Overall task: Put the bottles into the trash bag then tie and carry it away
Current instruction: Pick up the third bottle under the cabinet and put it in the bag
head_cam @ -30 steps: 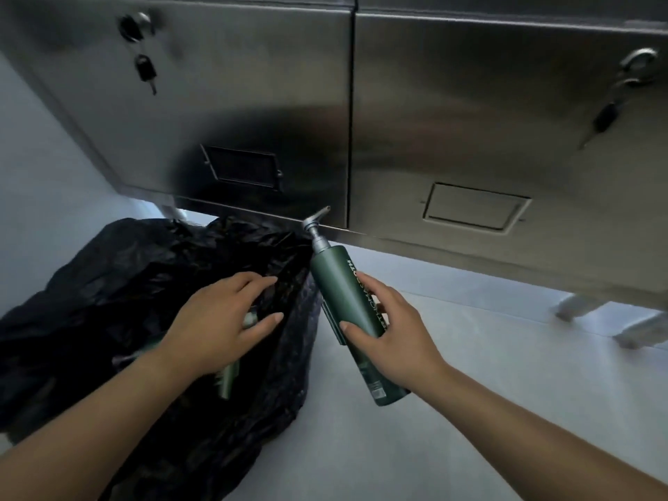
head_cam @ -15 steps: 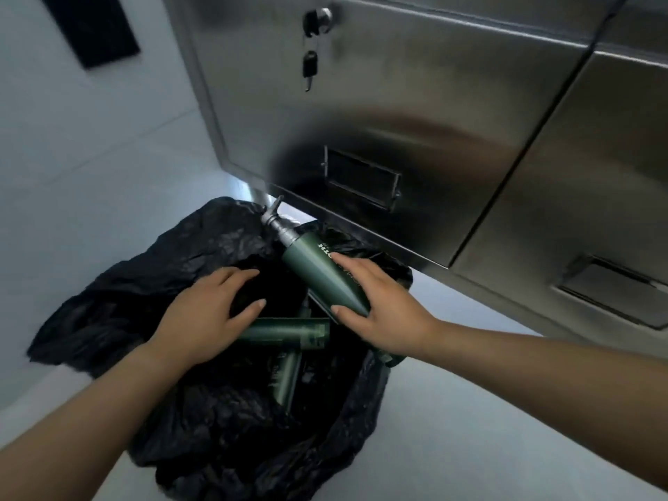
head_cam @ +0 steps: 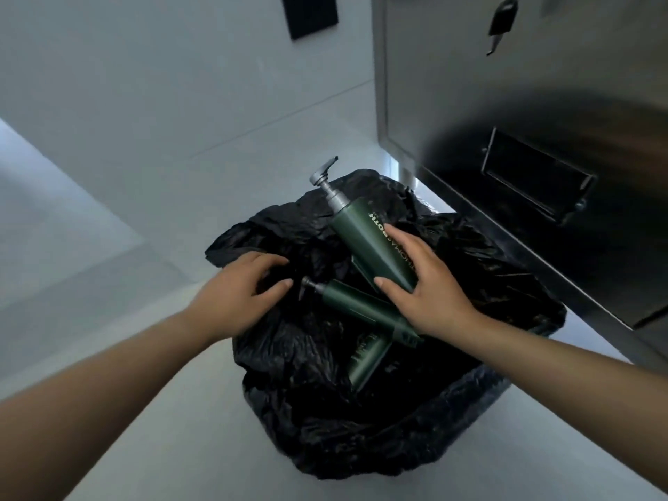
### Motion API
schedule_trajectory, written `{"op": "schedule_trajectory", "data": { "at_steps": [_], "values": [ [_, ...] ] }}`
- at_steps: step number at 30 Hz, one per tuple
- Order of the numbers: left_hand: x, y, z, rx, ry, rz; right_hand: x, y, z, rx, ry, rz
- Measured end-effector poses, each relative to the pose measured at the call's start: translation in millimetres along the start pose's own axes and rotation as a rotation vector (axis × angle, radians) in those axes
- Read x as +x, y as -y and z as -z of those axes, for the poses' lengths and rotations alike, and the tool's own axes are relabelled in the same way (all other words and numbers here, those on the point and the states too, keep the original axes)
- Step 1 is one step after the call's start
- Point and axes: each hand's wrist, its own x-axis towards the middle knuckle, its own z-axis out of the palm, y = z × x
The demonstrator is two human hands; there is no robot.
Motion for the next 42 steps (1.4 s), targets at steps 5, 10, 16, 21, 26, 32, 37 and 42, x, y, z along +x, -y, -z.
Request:
{"op": "schedule_trajectory", "data": {
  "at_steps": [5, 10, 16, 21, 26, 32, 37, 42],
  "values": [
    [-14.2, -14.0, -39.0, -0.003, 0.087, 0.015, -26.5, -20.9, -6.3, -0.058, 0.134, -0.027],
    [-6.9, -12.8, -49.5, 0.011, 0.116, 0.026, -32.5, -20.0, -2.8, -0.114, 0.107, -0.058],
    [-2.7, -1.2, -51.9, 0.138, 0.194, -0.066, -42.9, -14.0, -1.9, -0.22, 0.129, -0.083],
    [-1.6, 10.5, -59.3, 0.18, 0.254, -0.114, -64.2, -25.0, -3.0, -0.335, 0.238, -0.19],
    [-1.5, 27.0, -68.4, 0.106, 0.268, -0.077, -59.5, -28.8, -14.3, -0.374, 0.25, -0.174],
    [-9.9, 46.1, -69.4, 0.123, 0.309, -0.014, -23.4, -36.5, -5.3, -0.703, 0.15, -0.163],
    [-12.2, 46.6, -66.5, 0.11, 0.301, -0.001, -41.3, -39.4, -8.6, -0.695, 0.241, -0.071],
    [-6.9, 36.6, -65.4, 0.086, 0.274, -0.012, -40.5, -23.2, 2.4, -0.511, 0.108, -0.001]
  ]
}}
